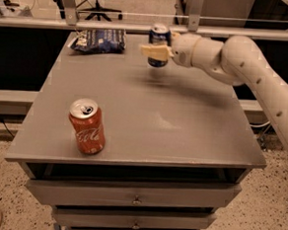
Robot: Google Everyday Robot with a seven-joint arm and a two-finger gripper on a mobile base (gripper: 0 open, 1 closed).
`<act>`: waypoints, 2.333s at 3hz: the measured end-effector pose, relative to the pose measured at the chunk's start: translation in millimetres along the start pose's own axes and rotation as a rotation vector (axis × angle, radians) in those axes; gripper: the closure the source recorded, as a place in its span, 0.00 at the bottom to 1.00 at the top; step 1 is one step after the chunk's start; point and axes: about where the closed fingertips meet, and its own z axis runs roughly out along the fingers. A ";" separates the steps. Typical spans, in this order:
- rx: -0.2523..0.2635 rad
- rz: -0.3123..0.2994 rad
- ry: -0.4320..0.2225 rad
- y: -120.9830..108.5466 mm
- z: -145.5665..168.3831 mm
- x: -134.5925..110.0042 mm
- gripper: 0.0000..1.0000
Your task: Move pepsi can near blue chip bag
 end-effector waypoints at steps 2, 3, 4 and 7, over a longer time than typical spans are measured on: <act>-0.090 -0.222 -0.002 40.9 45.9 -99.1 1.00; -0.084 -0.191 0.018 38.8 62.7 -83.2 1.00; -0.061 -0.149 0.036 31.9 85.9 -56.7 1.00; -0.016 -0.037 0.010 -0.5 124.0 1.6 0.87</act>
Offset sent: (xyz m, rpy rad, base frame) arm -0.0103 0.0964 0.1236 -0.1799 -0.2350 0.1426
